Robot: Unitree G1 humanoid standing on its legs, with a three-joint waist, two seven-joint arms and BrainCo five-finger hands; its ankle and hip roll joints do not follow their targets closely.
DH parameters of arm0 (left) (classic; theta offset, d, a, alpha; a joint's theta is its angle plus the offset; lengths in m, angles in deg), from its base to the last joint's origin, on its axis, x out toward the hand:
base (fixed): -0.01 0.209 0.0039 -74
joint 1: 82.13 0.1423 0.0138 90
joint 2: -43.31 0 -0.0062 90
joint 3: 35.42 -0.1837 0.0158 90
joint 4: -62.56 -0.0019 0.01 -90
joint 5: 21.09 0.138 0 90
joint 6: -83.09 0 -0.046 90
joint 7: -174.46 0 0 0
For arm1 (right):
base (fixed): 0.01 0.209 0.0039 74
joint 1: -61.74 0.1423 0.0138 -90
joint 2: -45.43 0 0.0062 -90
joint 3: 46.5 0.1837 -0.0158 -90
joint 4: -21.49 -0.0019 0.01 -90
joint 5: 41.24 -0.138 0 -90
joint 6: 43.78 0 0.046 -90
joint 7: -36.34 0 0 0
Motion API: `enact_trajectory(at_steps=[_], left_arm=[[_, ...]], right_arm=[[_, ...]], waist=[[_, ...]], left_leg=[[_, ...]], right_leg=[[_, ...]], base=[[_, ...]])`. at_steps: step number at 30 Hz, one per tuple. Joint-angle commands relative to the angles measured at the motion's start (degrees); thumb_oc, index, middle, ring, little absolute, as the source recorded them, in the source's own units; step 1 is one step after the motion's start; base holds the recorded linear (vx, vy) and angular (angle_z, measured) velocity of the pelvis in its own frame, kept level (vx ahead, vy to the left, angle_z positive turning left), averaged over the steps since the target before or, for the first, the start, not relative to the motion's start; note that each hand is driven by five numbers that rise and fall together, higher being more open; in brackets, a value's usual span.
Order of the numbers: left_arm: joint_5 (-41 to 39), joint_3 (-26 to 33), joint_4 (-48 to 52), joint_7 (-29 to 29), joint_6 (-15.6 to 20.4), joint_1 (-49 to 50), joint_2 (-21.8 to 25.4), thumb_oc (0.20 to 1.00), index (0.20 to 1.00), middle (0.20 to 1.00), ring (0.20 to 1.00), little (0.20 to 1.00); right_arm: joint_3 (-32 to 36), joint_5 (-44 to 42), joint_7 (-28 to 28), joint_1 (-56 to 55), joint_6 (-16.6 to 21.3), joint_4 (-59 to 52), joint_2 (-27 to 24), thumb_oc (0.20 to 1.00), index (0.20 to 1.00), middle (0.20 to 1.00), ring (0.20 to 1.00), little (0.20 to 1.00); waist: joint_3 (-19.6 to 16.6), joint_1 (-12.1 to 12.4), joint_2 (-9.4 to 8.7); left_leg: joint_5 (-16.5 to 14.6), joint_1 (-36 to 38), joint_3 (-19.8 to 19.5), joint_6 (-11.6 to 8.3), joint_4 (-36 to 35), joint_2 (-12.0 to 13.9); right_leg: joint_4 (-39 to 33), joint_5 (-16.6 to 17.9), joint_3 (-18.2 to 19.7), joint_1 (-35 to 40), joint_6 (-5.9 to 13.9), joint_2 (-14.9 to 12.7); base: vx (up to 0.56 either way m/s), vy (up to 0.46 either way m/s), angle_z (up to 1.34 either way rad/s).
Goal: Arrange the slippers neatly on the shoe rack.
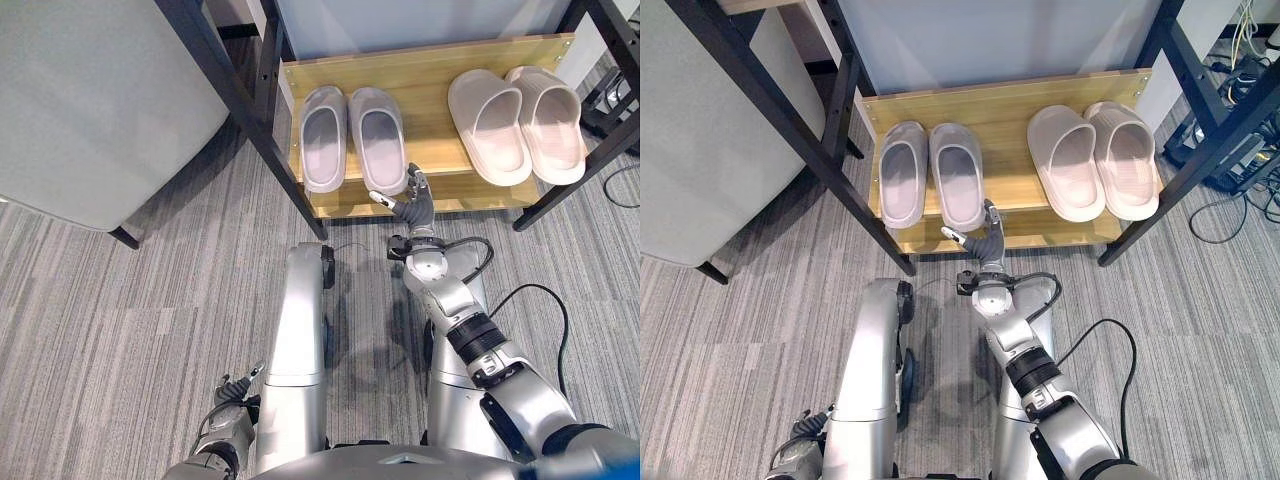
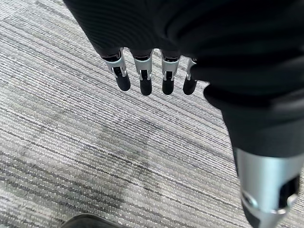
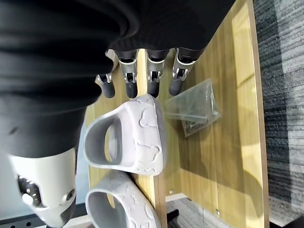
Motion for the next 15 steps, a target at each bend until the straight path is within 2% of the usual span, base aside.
enact_trajectory(at_steps=[1, 15], left_arm=[[1.19, -2.18, -1.67, 1.19, 1.06, 2.71, 0.74, 1.0, 1.0, 1.0, 1.0, 1.0], [2.41, -1.41, -3.04, 0.4, 0.58, 3.49, 1.44, 1.0, 1.0, 1.0, 1.0, 1.0]], right_arm=[[-3.83, -1.34, 0.35, 4.47, 4.07, -3.8, 0.44, 1.0, 1.0, 1.0, 1.0, 1.0], [-5.46, 0.78, 3.2, 7.42, 2.78, -0.99, 0.54, 1.0, 1.0, 1.0, 1.0, 1.0]], waist=[[-2.86, 2.83, 0.26], [-2.9, 3.47, 0.56]], left_leg=[[-0.86, -0.72, 1.61, 6.15, 7.09, -2.29], [-0.76, 0.07, 1.5, 5.7, 7.43, -2.66]], right_leg=[[5.76, 10.09, 4.55, 5.35, -1.43, -1.35], [6.49, 10.01, 4.96, 6.63, -1.37, -1.48]], base=[[0.0, 0.0, 0.0], [0.0, -0.002, 0.0]])
